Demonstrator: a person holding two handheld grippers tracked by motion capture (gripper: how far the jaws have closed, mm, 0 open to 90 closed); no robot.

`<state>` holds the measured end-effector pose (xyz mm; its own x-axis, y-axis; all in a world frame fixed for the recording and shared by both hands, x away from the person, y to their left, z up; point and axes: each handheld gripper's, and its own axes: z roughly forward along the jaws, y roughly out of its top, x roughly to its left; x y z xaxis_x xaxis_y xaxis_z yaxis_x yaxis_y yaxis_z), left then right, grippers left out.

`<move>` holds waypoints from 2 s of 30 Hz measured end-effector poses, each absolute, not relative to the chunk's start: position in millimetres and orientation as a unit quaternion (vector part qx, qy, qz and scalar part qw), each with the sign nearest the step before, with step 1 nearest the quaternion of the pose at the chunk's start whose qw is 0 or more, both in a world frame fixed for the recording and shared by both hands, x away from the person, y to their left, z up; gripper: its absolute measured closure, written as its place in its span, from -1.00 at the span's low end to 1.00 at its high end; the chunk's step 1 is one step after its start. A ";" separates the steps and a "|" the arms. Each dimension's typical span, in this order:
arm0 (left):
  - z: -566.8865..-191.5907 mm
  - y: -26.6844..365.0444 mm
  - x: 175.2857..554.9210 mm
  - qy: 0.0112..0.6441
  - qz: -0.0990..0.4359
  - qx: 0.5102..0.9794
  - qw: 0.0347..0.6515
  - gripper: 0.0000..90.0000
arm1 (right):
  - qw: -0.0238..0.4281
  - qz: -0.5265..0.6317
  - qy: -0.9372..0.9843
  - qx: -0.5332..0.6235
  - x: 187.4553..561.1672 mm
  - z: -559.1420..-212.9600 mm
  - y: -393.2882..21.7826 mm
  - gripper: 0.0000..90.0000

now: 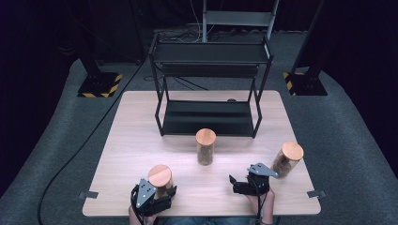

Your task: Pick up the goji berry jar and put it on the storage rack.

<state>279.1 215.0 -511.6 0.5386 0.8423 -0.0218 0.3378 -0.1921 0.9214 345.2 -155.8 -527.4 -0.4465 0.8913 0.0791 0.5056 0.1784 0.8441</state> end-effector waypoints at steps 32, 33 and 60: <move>-497.7 220.9 295.2 0.400 0.261 0.723 0.499 -0.45 | 0.217 0.425 0.742 0.471 346.7 -527.7 -154.9 -0.98; -497.2 221.1 295.8 0.399 0.261 0.724 0.498 -0.45 | 0.218 0.424 0.742 0.472 346.8 -527.8 -154.8 -0.98; -491.5 224.6 305.5 0.399 0.264 0.719 0.505 -0.45 | 0.212 0.420 0.746 0.472 348.2 -528.0 -154.2 -0.98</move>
